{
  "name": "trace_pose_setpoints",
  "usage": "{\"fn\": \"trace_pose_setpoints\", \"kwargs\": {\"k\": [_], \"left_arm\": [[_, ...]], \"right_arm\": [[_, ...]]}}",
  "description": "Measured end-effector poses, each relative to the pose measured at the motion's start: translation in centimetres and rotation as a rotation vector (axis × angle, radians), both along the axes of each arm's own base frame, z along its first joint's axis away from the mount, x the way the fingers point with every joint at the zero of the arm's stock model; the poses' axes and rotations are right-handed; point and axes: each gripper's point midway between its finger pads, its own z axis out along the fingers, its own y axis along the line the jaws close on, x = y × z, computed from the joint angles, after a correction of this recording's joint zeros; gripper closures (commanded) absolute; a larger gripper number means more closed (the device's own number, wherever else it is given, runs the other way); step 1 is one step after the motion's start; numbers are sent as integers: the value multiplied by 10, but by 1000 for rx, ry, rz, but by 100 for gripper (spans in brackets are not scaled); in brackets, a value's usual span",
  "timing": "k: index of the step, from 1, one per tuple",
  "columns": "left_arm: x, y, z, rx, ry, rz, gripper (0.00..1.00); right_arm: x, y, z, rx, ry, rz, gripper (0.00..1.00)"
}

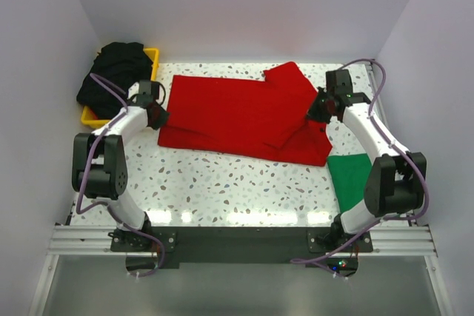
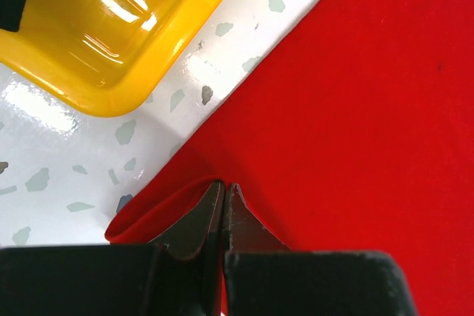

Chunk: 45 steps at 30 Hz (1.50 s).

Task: Fold and stack the t-shirts
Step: Fold the tshirt

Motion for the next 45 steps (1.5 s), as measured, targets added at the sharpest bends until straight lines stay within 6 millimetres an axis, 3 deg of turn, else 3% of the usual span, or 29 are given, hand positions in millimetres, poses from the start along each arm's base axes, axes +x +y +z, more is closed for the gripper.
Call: {"fn": "trace_pose_setpoints", "kwargs": {"k": [12,23,37,41,45], "left_arm": [[1,9,7,-2,-17,21,98],[7,6,18,-31,-62,0,96],[27,-6,-12,-60,-10,-84,96],[29,-8,-18,-64,2,-100,90],[34,-9,-15,-65,-7,-117,77]], "right_arm": [[1,-18,-4,15,-10,-38,100],[-4,-35,14,24,-66,-73,100],[-8,-37,4,35,-50,-72,100],[-8,-37,3,35,-50,-72,100],[-9,-37,-2,34,-41,-72,100]]}}
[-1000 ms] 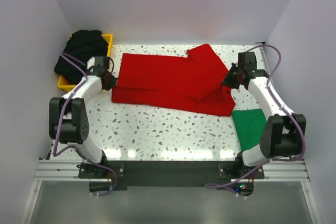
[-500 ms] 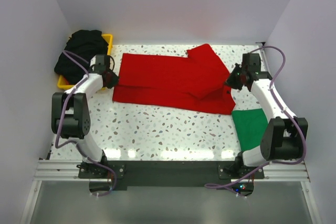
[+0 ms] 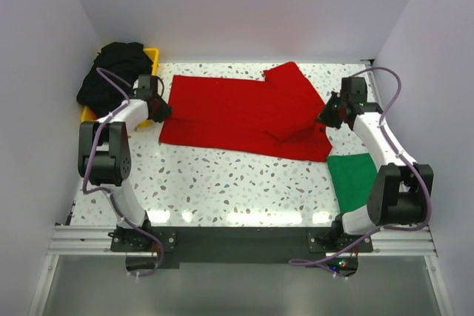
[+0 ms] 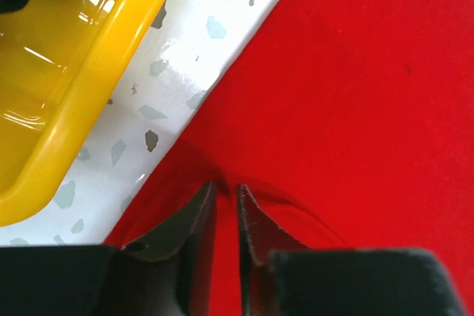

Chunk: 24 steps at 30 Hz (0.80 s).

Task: Fold and stack the t-shirts
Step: Fold the tshirt

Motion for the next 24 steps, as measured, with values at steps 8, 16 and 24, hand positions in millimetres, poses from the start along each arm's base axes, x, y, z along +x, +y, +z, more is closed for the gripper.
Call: {"fn": "trace_pose_setpoints", "kwargs": {"k": [8,16,24], "left_arm": [[6,9,8,-11,-23,-7,56],[-5,4,38,-47,-95,-29,58],[-32,-42,33,-97,-107,-122,72]], "right_arm": [[8,-8,-27,-4,66,-14,89],[25,-9,-43,8,100,-4,52],[8,43,-50,-3,83,122,50]]}}
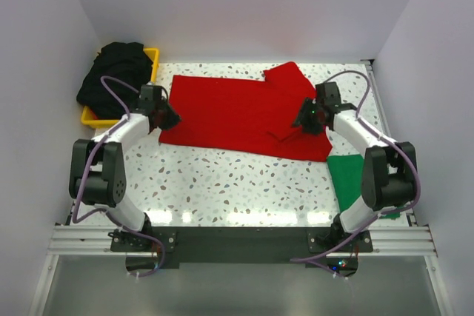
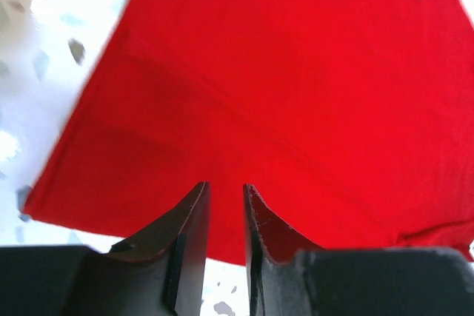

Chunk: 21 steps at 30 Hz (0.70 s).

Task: Fold and stack the t-shirts
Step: Fold the tshirt

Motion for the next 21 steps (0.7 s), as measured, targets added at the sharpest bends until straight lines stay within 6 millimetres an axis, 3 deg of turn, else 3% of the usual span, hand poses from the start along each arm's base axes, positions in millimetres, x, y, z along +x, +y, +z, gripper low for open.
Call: {"fn": "trace_pose_setpoints", "kwargs": {"k": [4,6,15,21], "left_arm": [[-11,-8,-16,-11,39,-14,76],[-13,-8,-22,-12,52,-9,76],[-28,-3,-47,-2,105,19,78],[-39,-1,-59,1,135,27,79]], "right_arm": [[-16,42,-10,18,8,87,51],[-20,52,-14,28,7,103,51],[-15,57,-51,55,56,58,51],[-11,64,-62,88,70,50,51]]}}
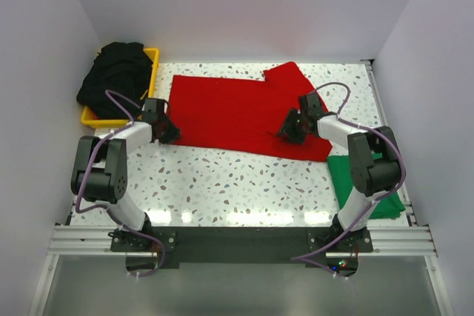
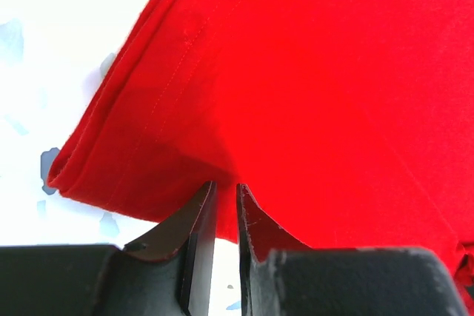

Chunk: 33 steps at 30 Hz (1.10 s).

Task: Fold and stack the t-shirts
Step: Fold the tshirt

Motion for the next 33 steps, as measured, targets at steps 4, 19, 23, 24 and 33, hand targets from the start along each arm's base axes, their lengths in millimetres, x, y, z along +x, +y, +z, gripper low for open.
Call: {"fn": "trace_pose_setpoints", "kwargs": {"k": [4,19,23,24,33], "left_arm": [[0,0,-1,-1,-1,4,79],[-5,0,-5,-8,2,18,80],[-6,1,-4,-7,2,18,80],[-7,1,-4,-7,3,18,80],[-7,1,-2,-8,-3,18,80]], "right_arm": [[4,3,2,16,-13,-9,51],[33,21,3,57,-26,-12,52],[58,31,12,64,-55,-3,51],[64,34,14,65,-62,1,51],[89,50,22,58,-96,48,51]]}}
